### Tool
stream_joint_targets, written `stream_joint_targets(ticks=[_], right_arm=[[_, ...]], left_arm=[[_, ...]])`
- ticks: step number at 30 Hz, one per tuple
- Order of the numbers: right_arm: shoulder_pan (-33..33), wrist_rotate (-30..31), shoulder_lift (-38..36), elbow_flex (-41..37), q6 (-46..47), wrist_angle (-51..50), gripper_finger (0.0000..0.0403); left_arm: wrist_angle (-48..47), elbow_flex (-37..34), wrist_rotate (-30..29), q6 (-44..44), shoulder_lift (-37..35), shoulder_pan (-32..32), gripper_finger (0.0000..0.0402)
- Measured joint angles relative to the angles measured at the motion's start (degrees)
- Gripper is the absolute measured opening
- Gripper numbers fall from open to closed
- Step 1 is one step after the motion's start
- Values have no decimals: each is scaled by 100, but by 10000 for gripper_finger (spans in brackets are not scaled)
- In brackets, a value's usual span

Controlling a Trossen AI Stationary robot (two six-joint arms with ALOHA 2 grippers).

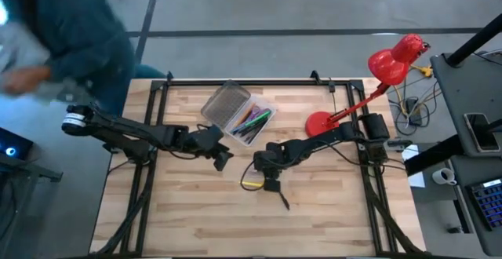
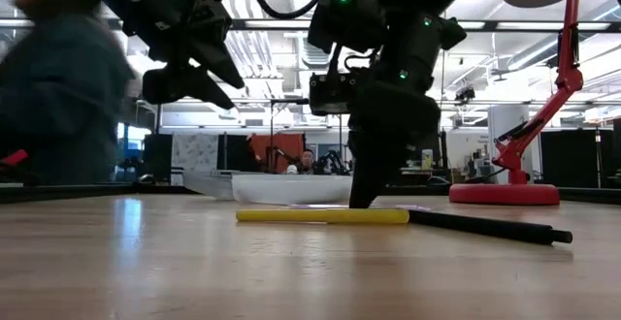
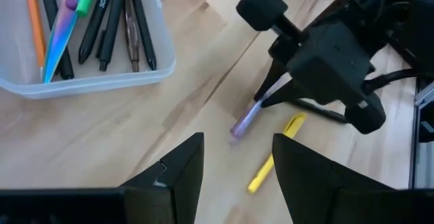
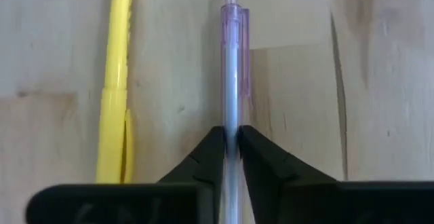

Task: Pick & place school supplies into a supply box
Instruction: Put the violet pen into the black supply box

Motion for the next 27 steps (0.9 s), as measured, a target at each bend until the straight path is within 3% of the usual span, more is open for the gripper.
stream_joint_targets(ticks=[3, 8, 13, 15, 17, 20, 22, 24, 27], right_arm=[[-47, 20, -25, -2, 456, -6, 20], [-95, 33, -317, -70, 1267, -47, 19], [-311, 711, -1058, -69, 2613, 124, 18], [-427, 983, -1238, -81, 2548, 204, 17], [-515, 1114, -1339, -89, 1410, 325, 17], [-651, 1312, -1409, 5, -1042, 246, 23], [-752, 1874, -1304, 97, -2341, 74, 31], [-907, 2369, -1137, 236, -3398, -94, 40], [-1165, 2542, -893, 528, -4506, -225, 43]], left_arm=[[8, 0, 0, 0, -4, 0, 159], [12, 13, 1, -55, -4, -44, 159], [12, 13, -5, -138, -26, -202, 159], [23, 13, -26, -146, -30, -287, 159], [54, 13, -33, -146, -32, -372, 159], [82, 15, -37, -146, -35, -479, 159], [103, 15, -36, -148, -35, -542, 159], [101, 15, -36, -148, -35, -587, 159], [102, 15, -36, -149, -35, -647, 159]])
